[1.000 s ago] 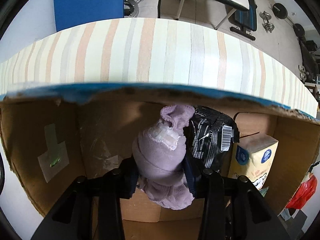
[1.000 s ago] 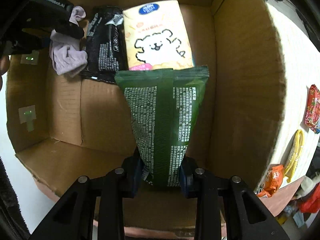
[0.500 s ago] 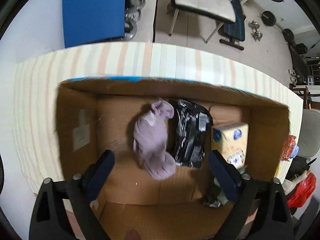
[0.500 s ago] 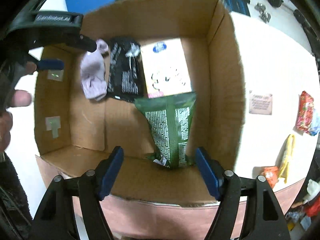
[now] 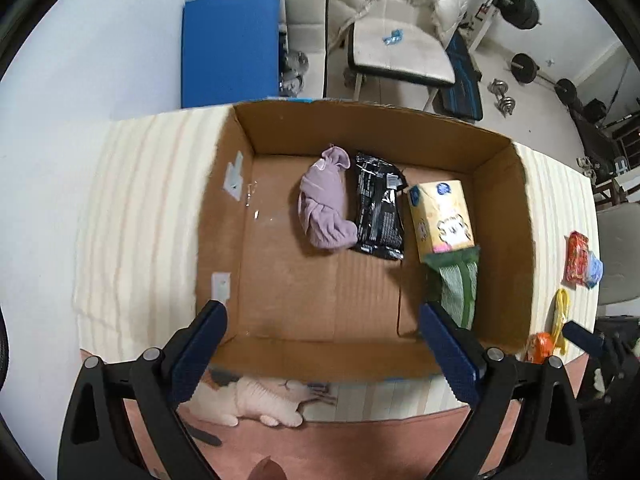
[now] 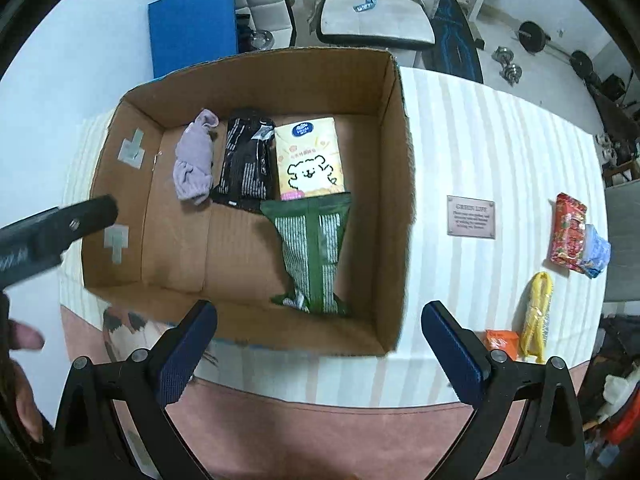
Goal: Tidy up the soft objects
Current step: 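Lower the sock and green bag into the box and release both, then grasp the orange snack bag with the left tool while the right tool grasps the yellow sponge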
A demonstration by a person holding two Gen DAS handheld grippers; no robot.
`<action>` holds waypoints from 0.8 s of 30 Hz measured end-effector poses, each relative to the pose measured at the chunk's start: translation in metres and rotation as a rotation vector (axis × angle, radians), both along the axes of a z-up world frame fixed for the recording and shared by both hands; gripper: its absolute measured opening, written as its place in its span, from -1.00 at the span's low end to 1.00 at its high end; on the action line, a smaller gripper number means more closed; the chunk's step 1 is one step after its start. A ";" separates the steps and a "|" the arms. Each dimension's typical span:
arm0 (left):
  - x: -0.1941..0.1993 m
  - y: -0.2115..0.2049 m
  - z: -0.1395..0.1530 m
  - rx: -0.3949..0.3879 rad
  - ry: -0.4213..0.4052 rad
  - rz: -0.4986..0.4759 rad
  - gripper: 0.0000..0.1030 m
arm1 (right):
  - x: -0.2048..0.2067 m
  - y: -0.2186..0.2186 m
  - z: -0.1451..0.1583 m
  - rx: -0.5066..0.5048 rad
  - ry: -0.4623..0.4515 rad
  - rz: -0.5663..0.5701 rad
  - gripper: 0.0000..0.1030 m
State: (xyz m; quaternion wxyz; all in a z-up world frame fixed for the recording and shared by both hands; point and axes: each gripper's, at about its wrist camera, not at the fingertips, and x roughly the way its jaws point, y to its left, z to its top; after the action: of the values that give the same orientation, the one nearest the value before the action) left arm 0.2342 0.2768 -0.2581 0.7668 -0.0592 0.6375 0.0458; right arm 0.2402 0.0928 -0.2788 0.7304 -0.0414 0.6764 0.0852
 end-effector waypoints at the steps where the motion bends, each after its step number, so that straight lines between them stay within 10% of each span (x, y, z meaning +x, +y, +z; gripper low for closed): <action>1: -0.006 -0.002 0.007 0.023 -0.022 -0.002 0.92 | -0.004 0.001 0.001 0.005 -0.006 0.002 1.00; 16: -0.078 -0.039 0.077 0.065 -0.154 0.014 0.91 | -0.061 -0.033 0.085 0.142 -0.134 0.017 1.00; 24: -0.070 -0.136 0.080 0.032 -0.172 -0.089 0.91 | -0.065 -0.135 0.104 0.158 -0.158 -0.111 1.00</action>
State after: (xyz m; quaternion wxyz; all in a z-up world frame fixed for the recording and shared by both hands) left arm 0.1641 0.1410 -0.1784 0.8208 -0.0224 0.5706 0.0167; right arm 0.1751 -0.0419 -0.1747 0.7860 0.0473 0.6092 0.0943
